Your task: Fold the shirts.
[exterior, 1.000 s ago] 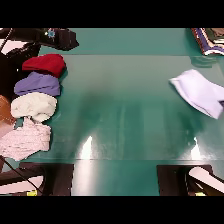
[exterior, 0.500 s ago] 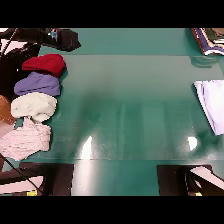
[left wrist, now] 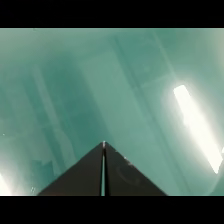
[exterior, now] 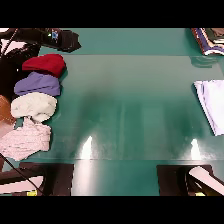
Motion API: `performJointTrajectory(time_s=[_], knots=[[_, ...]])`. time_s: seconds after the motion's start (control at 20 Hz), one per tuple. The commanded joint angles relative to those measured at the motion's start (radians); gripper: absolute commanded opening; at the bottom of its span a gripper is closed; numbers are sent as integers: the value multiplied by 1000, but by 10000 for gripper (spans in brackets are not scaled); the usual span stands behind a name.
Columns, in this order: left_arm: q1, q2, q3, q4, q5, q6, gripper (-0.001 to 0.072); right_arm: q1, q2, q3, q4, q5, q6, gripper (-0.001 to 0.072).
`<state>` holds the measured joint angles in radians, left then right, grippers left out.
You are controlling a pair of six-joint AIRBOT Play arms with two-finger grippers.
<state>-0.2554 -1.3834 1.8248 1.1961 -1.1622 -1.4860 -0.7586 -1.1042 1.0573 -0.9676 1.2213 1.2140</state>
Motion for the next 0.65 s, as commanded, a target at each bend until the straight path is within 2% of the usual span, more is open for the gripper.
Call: performJointTrajectory(time_s=[0.0,0.05,0.1,0.15,0.25,0.35,0.6], knots=[[0,0,0,0,21,1,25,279,0,21,81,36,1,545],[-1,0,0,0,22,1,25,354,0,21,82,34,1,415],[0,0,0,0,22,1,25,431,0,21,80,26,1,185],[0,0,0,0,22,1,25,495,0,21,76,14,1,49],[0,0,0,0,22,1,25,601,0,21,75,-11,1,16],[0,0,0,0,22,1,25,665,0,21,76,-36,1,16],[0,0,0,0,22,1,25,686,0,21,77,-36,1,16]])
